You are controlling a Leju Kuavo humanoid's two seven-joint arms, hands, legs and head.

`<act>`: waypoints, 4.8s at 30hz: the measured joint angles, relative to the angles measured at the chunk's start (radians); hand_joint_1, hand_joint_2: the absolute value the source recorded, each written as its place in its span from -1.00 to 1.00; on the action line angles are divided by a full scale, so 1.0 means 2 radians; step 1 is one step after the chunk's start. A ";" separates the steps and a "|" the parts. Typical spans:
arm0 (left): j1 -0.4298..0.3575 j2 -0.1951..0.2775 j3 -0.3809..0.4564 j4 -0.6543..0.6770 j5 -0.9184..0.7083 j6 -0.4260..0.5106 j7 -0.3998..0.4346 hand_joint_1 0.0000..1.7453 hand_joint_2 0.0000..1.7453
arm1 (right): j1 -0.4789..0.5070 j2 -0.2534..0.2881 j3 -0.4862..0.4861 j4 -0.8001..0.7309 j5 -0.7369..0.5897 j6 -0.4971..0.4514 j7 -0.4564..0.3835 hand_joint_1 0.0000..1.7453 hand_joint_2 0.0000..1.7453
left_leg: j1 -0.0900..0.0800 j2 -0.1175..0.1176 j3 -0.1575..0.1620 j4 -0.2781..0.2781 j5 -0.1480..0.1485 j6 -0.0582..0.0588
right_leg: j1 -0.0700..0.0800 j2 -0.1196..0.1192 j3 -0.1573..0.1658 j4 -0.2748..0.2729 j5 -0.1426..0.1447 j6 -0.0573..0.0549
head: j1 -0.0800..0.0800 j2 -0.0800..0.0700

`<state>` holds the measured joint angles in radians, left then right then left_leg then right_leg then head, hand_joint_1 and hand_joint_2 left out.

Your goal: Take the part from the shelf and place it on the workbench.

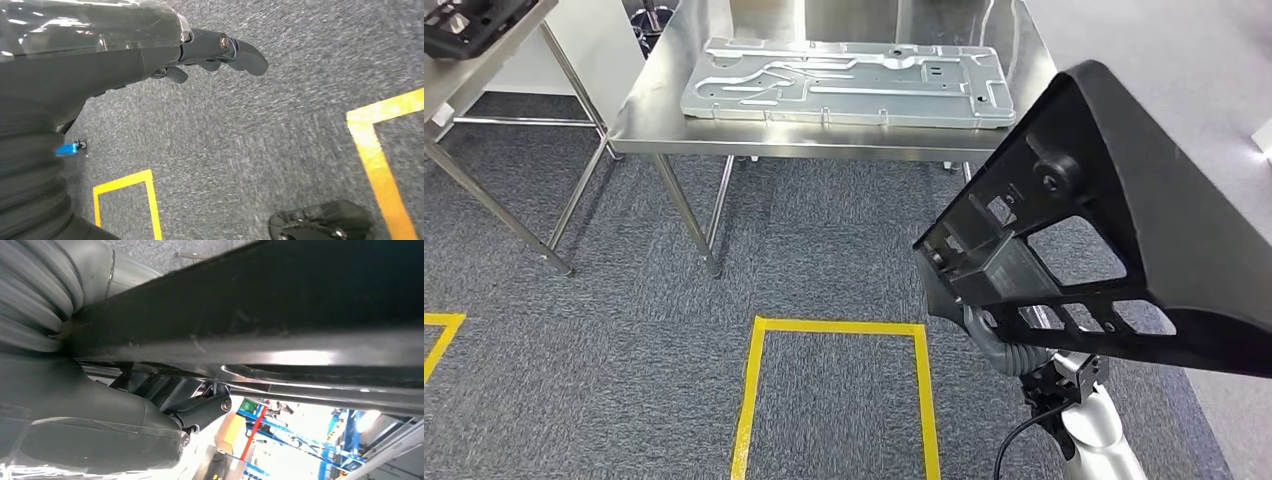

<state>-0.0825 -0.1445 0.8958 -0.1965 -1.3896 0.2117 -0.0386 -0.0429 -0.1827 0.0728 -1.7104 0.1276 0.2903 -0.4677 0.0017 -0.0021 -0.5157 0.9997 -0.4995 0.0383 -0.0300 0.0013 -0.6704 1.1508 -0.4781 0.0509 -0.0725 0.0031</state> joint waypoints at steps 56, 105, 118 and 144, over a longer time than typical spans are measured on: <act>0.005 0.003 0.008 0.000 0.002 -0.001 -0.002 -1.00 1.00 | 0.015 0.014 0.001 -0.008 0.016 -0.002 0.000 1.00 1.00 | -0.001 -0.002 -0.031 0.004 0.027 0.002 | 0.009 0.000 0.029 0.020 -0.061 -0.006 | 0.000 0.000; 0.005 0.003 0.012 0.000 0.002 0.002 0.001 -1.00 1.00 | 0.029 0.014 0.002 -0.013 0.011 -0.004 -0.007 1.00 1.00 | 0.000 -0.002 -0.092 0.157 -0.044 -0.028 | 0.005 0.000 0.064 -0.071 -0.005 -0.031 | 0.000 0.000; 0.005 0.003 0.013 0.000 0.001 0.002 0.004 -1.00 1.00 | 0.026 0.014 0.003 -0.012 0.012 -0.003 -0.006 1.00 1.00 | -0.002 -0.003 -0.022 0.003 0.022 0.003 | 0.007 0.000 0.021 0.045 -0.070 -0.007 | 0.000 0.000; 0.005 0.004 0.015 0.000 -0.007 -0.004 -0.012 -1.00 1.00 | -0.065 -0.018 0.007 -0.019 0.249 -0.202 0.045 1.00 1.00 | -0.005 0.000 -0.053 0.017 0.038 -0.009 | 0.008 0.007 0.078 -0.063 -0.026 -0.018 | 0.000 0.000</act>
<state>-0.0734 -0.1362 0.9256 -0.1965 -1.4031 0.2042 -0.0621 -0.1738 -0.2180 0.0871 -1.7474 0.6257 -0.1133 -0.3768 -0.0079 -0.0013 -0.6219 1.0332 -0.4239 0.0197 -0.0142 0.0145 -0.5140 1.0247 -0.5309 0.0155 -0.0723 0.0031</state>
